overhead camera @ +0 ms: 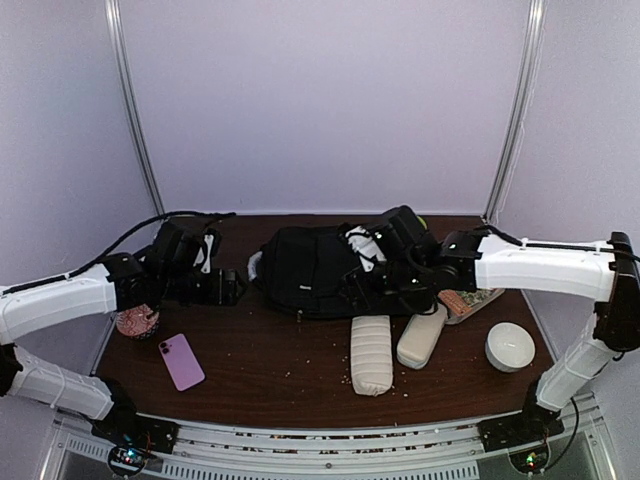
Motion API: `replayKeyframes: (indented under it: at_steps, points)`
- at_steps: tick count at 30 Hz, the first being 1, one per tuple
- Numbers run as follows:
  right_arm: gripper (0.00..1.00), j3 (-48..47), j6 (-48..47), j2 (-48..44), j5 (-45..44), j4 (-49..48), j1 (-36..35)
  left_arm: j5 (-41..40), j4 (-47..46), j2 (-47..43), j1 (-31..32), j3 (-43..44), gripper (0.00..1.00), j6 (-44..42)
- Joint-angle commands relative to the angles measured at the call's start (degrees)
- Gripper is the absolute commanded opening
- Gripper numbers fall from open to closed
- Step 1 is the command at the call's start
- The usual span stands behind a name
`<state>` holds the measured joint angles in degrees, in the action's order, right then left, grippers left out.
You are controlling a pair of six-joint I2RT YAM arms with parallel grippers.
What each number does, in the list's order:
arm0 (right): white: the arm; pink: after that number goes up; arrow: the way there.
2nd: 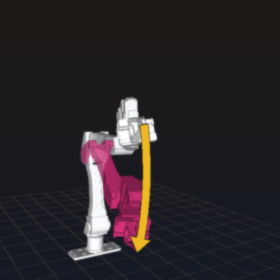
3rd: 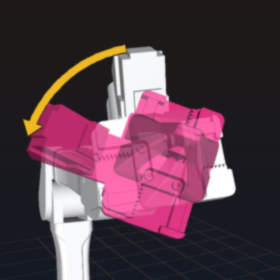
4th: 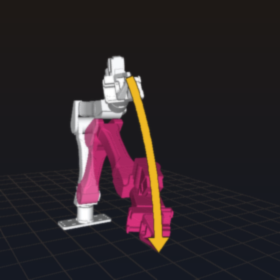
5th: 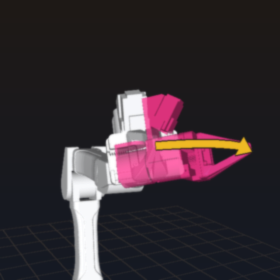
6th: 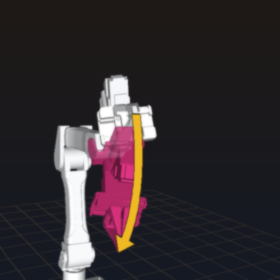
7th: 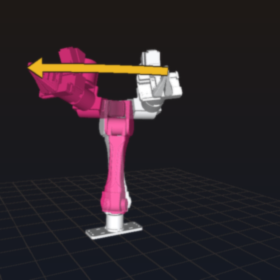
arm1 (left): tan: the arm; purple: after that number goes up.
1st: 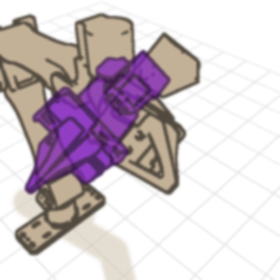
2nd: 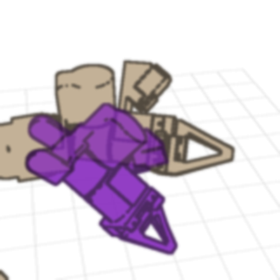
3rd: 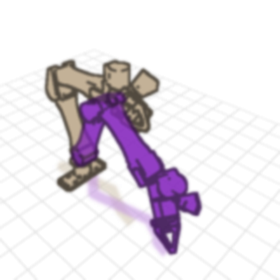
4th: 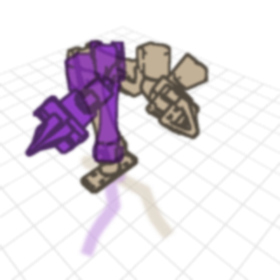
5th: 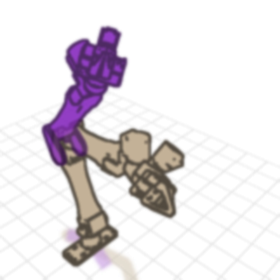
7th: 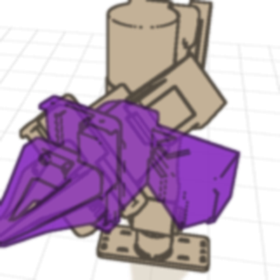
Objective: Pack the student bag
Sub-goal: Adjust the student bag at the center of the board, then unzip the student bag at the center of the board.
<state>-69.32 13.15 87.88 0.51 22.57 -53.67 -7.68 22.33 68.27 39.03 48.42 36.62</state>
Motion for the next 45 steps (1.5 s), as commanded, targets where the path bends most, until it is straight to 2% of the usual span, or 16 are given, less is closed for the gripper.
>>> replayKeyframes:
  at_steps: [1,7,13,20,23,32,36,39,45]
  points:
    - [0.71,-2.09,-12.14,5.80,-7.35,0.87,-3.69,-0.05,-4.66,-4.24,1.49,-6.32,0.78,6.05]
    - [0.70,-7.57,-16.67,14.50,-15.58,2.37,-6.33,2.74,-9.53,-5.30,1.62,-11.39,0.78,7.42]
    - [0.64,-8.03,-18.27,18.02,-18.82,1.74,-6.36,9.12,-18.13,-0.41,2.10,-12.54,0.77,8.27]
    - [0.69,-9.76,-10.83,14.00,-11.31,-0.07,-2.85,11.96,-23.76,6.81,3.64,-10.05,0.77,8.67]
    - [0.72,-15.68,-10.16,17.71,-11.86,4.44,-0.92,12.14,-24.96,8.50,3.85,-9.46,0.76,9.15]
    - [0.78,-24.99,-12.17,29.22,-16.69,11.33,0.71,13.60,-25.30,11.58,4.41,-8.40,0.75,9.10]
    - [0.79,-24.67,-11.74,30.59,-16.06,12.03,0.82,14.94,-25.75,13.62,5.73,-7.02,0.75,7.91]
    - [0.74,-24.53,-10.85,31.12,-16.92,12.98,0.93,16.19,-25.58,16.31,6.78,-5.29,0.75,7.11]
    - [0.74,-21.58,-8.29,26.12,-14.05,9.50,1.02,18.83,-25.71,22.25,8.24,-0.63,0.74,5.76]
